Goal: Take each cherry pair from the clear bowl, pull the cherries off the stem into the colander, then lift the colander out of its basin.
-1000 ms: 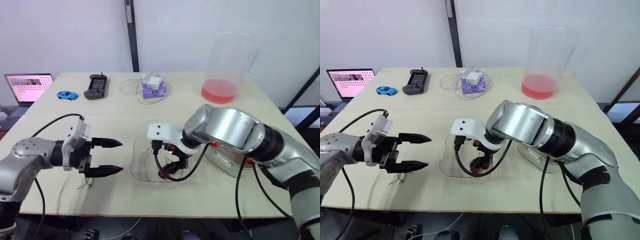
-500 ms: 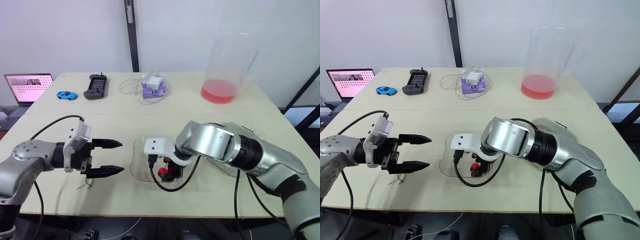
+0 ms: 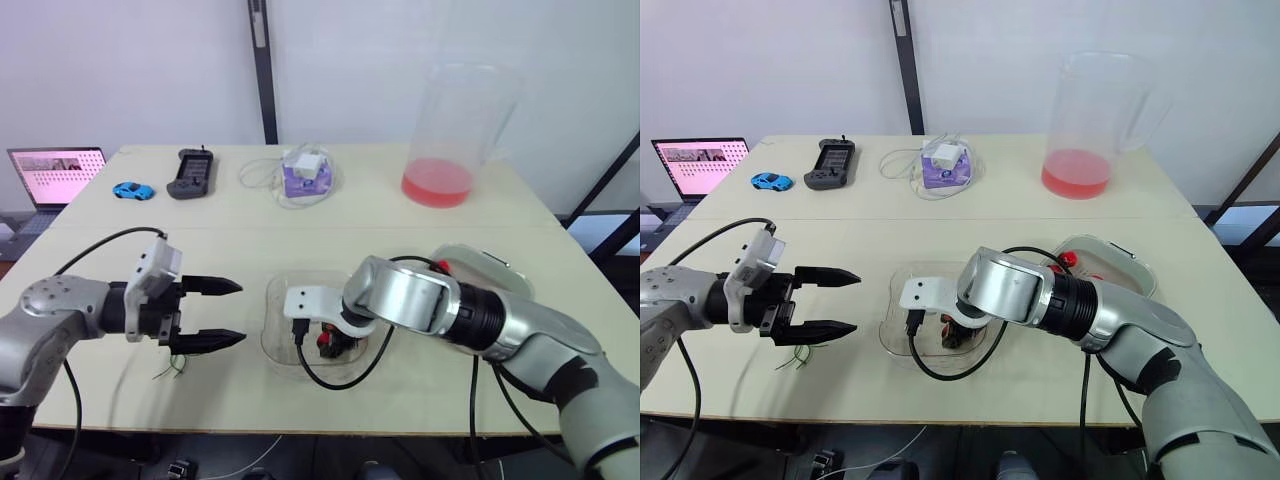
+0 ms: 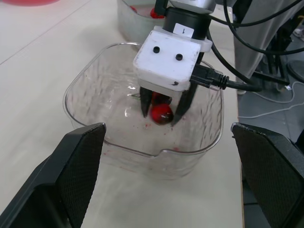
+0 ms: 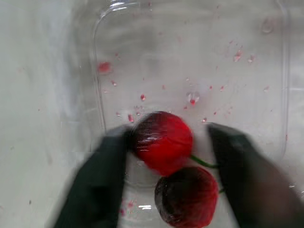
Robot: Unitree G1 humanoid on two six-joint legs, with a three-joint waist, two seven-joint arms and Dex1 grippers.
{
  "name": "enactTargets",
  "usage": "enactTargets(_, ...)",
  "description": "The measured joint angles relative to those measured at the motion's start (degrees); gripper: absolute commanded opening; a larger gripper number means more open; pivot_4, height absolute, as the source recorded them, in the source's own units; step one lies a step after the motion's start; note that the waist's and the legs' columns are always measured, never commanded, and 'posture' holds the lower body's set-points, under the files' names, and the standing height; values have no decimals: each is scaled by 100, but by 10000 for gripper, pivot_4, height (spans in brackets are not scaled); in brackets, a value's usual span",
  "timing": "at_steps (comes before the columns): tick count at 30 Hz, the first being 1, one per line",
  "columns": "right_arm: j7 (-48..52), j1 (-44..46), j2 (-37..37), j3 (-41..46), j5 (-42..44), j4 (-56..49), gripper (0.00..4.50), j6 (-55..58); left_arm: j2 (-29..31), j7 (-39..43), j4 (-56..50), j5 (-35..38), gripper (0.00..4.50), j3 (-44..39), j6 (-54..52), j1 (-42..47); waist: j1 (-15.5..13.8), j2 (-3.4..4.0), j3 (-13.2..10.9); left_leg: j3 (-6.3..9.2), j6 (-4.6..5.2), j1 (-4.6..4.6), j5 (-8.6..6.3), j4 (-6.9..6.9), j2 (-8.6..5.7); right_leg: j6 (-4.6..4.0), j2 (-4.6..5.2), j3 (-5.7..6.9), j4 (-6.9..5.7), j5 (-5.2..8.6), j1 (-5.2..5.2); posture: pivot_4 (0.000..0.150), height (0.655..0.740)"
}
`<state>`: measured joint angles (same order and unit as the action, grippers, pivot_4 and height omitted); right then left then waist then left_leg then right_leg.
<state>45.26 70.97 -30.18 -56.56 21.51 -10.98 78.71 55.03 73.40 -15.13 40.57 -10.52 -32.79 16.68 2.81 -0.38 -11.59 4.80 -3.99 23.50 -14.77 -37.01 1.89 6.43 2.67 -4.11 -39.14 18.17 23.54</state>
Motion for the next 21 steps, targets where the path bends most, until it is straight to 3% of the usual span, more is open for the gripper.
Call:
enactTargets(1, 14, 0, 0, 2, -17, 0, 7468, -4, 0, -5, 0, 0, 45000, 0, -15, 0, 0, 0, 0, 0, 0, 0, 0, 0, 0, 0, 0, 0, 0, 0, 0, 1500, 7332)
enactTargets(17, 550, 238, 239, -98, -698, 177, 7468, -1134, -47, -31, 44, -3, 45000, 22, -20, 125, 62, 0, 0, 2, 0, 0, 0, 1, 0, 0, -1, 2, 0, 0, 0, 1500, 7332)
enactTargets(18, 602, 238, 243, -107, -769, 219, 16836, -1200, -47, -31, 45, -4, 45000, 22, -20, 125, 66, 0, 0, 2, 0, 0, 0, 1, 0, 0, 0, 1, 0, 0, 0, 1500, 7332)
enactTargets(21, 705, 238, 243, -107, -905, 232, 29280, -1306, -47, -30, 49, -4, 45000, 22, -20, 126, 91, 0, 0, 4, 0, 0, 0, 2, 0, 0, -1, 2, 0, 0, 0, 1500, 7332)
